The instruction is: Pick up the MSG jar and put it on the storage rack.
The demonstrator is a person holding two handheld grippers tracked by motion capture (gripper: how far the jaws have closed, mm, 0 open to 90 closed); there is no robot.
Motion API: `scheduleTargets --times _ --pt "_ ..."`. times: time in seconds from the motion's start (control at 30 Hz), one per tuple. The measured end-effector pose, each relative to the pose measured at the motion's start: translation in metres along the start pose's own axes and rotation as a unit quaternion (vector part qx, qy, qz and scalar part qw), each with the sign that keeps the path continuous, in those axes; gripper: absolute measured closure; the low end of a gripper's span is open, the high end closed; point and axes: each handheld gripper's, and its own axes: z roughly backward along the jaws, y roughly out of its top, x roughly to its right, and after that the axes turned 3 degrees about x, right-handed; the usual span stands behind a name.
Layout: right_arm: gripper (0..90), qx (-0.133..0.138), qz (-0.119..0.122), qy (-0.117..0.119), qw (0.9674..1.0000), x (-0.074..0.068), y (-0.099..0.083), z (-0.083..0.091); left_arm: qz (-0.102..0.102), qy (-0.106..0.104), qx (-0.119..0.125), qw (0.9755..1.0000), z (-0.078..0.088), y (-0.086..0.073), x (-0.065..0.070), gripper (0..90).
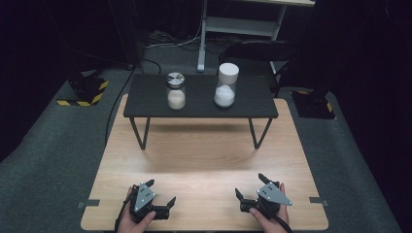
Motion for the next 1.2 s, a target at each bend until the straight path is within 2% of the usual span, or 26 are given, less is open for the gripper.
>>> scheduleTargets --times 0.07,0.17,0.3,0.43,0.57,0.73,1.2 --pt "0.0 -0.011 0.008 -0.002 0.9999 0.001 -0.002 0.001 -0.004 -0.001 -0.003 1.0 0.0 0.001 0.0 0.3" --pt "0.1 -0.023 -0.004 -0.002 0.9997 0.003 -0.006 0.002 -0.005 -0.001 -0.001 1.0 0.0 0.001 0.0 0.3" --pt "0.1 -0.038 -0.008 -0.006 0.9992 0.003 -0.008 0.003 -0.005 -0.002 -0.002 1.0 0.0 0.001 0.001 0.3" --pt "0.1 -0.036 -0.009 -0.013 0.9992 0.003 -0.01 0.004 -0.016 -0.003 -0.006 0.9998 -0.001 0.002 0.002 0.3" --pt "0.1 -0.032 -0.022 -0.017 0.9991 0.004 -0.011 0.005 -0.033 -0.002 -0.012 0.9994 -0.002 0.004 0.006 0.3" --pt "0.1 -0.022 -0.02 -0.02 0.9994 0.002 -0.014 0.007 -0.039 -0.004 -0.017 0.9991 -0.003 0.006 0.006 0.3" --pt "0.0 -0.006 -0.029 -0.024 0.9993 0.002 -0.02 0.011 -0.03 -0.007 -0.026 0.9992 -0.005 0.009 0.004 0.3"
